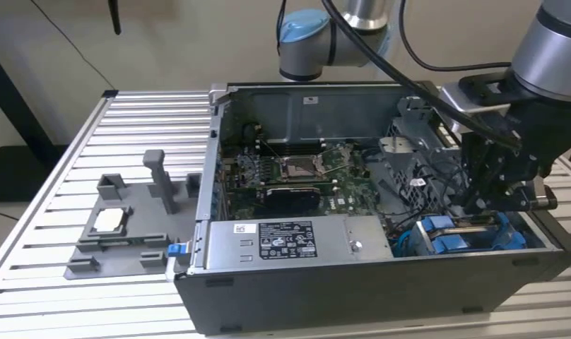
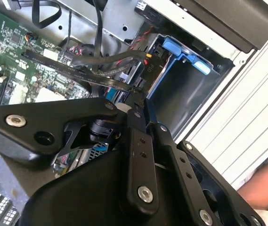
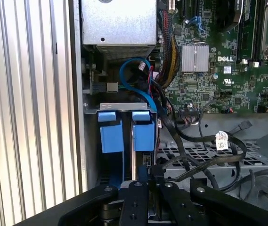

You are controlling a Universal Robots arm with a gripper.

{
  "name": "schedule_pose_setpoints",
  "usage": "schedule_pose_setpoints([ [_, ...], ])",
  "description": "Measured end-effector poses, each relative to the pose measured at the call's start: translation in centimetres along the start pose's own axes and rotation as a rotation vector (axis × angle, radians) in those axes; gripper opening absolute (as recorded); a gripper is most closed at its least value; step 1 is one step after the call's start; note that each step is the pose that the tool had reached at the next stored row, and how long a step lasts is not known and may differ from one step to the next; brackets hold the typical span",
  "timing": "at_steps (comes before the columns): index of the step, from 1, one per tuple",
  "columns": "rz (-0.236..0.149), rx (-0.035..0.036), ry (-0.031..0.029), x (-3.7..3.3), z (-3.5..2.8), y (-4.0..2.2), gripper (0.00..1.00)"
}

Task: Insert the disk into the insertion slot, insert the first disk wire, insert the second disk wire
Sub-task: 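Insert the second disk wire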

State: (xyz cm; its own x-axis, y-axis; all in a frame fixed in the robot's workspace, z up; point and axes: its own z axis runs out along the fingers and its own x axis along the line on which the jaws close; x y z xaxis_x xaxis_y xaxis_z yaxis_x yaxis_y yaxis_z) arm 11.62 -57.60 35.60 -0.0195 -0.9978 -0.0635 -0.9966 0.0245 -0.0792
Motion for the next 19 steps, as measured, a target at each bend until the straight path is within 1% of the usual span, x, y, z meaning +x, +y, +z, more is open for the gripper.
schedule_pose_setpoints([
  [2,0.000,0.0011,-0.0016,0.01,0.07,0.00,0.16],
  [4,0.000,0.0026,-0.0059,0.01,0.15,0.01,0.16],
  [7,0.001,0.0029,-0.0082,0.02,0.35,0.03,0.16],
  [9,0.002,0.0028,-0.0111,0.04,0.50,0.04,0.16],
  [12,0.004,0.0027,-0.0195,0.04,0.65,0.04,0.16],
  [13,0.004,0.0026,-0.0209,0.04,0.69,0.03,0.16],
  [19,0.004,0.0026,-0.0215,0.06,0.91,-0.01,0.16],
])
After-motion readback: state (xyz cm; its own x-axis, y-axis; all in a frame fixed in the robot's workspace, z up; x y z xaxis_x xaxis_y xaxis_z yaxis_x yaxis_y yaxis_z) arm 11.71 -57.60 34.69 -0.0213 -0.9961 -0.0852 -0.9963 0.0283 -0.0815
